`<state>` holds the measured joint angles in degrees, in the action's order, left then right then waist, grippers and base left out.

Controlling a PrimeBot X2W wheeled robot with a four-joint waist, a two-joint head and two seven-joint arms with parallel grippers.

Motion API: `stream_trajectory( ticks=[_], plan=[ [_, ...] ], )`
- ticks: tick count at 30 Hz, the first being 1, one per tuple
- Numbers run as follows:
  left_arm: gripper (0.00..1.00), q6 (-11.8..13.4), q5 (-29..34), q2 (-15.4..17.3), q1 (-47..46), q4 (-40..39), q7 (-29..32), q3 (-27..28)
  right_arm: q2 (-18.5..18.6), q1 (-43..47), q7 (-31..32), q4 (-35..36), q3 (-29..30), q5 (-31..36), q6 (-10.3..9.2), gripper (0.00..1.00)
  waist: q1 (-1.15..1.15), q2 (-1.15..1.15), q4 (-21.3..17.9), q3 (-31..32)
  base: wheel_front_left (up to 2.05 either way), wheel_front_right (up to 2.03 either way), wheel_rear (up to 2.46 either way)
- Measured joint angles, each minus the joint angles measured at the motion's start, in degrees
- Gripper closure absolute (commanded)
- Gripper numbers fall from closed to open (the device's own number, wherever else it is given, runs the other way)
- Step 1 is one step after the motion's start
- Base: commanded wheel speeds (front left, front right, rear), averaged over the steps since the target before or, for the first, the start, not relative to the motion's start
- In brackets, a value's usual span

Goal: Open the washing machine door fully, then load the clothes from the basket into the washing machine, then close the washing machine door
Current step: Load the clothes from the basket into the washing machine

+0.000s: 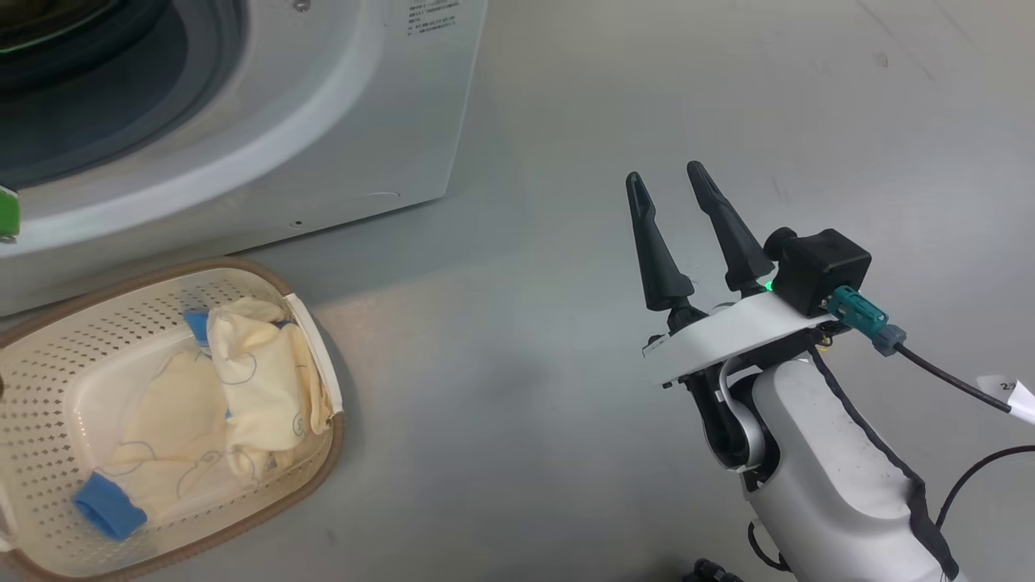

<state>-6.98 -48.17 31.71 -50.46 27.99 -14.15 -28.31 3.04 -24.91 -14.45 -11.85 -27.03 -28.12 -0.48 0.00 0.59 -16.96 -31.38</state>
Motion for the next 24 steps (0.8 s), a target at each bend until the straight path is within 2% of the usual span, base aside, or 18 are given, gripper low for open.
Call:
stream_trajectory(
  ticks=[13,24],
  plan=[
    [0.0,0.0,0.0,-2.7,7.7,-0.2,-0.5,0.3,0.7,0.0,0.0,-2.9,3.5,0.4,1.69,0.0,0.0,0.0,4.4,6.5,0.0,0.0,0.0],
    [0.0,0.0,1.5,-3.7,16.0,-5.1,-0.5,5.9,1.6,1.7,0.0,-5.2,5.5,0.4,3.3,0.0,0.0,0.0,8.2,12.1,0.0,0.0,0.0]
  ],
)
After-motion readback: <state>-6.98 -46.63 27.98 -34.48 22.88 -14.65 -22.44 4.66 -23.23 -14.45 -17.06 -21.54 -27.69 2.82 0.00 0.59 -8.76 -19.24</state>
